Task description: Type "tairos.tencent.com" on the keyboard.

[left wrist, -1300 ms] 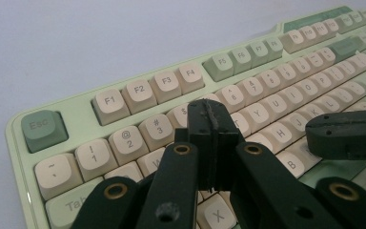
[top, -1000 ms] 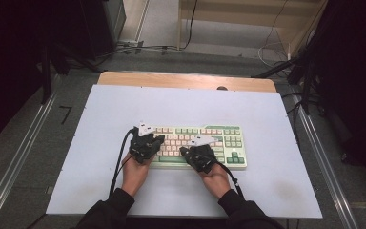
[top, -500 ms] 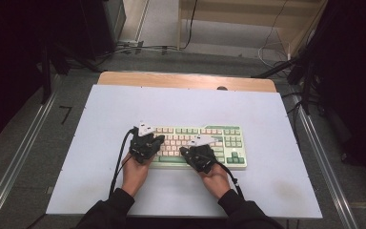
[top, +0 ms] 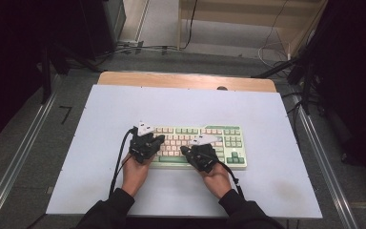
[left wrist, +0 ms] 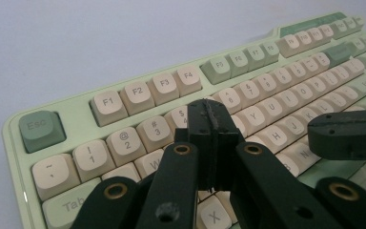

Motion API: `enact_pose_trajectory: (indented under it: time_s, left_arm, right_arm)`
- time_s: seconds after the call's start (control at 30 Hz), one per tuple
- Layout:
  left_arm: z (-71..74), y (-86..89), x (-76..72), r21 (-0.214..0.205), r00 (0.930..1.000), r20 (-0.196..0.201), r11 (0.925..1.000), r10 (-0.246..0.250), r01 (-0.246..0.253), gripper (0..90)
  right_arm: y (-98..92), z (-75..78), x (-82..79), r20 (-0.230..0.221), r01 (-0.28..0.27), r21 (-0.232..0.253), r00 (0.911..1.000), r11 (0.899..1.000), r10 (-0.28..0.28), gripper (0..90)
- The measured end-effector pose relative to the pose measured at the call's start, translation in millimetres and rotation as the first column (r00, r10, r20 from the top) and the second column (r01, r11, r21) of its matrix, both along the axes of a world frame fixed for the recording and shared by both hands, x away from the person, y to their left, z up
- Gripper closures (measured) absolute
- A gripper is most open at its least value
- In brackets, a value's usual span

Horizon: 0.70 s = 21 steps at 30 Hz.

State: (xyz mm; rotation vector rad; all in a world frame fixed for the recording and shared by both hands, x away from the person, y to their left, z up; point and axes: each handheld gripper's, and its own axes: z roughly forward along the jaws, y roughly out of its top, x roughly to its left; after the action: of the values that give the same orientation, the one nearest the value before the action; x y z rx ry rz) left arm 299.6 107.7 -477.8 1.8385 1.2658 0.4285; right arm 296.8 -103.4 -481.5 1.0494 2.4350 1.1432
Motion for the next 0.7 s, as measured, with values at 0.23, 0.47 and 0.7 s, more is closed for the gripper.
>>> enact_pose_trajectory:
  time_s: [0.23,0.47,0.7]
  left_arm:
    - [0.8,-1.5,0.0,-0.012,1.0,-0.001,0.9999,-0.007,0.007,90.0]
    - [1.0,-7.8,1.4,-0.019,0.9996,-0.006,0.9994,-0.029,0.029,90.0]
    - [-1.3,-17.0,5.1,-0.011,0.9989,-0.011,0.9989,-0.045,0.045,90.0]
  right_arm:
    - [-5.7,2.5,2.3,-0.006,0.018,0.017,0.9998,1.0,-0.018,87.3]
    - [-9.2,4.3,3.2,0.0,0.027,0.024,0.9996,0.999,-0.027,87.3]
    - [-12.0,5.8,3.5,0.002,0.035,0.026,0.9994,0.999,-0.035,87.3]
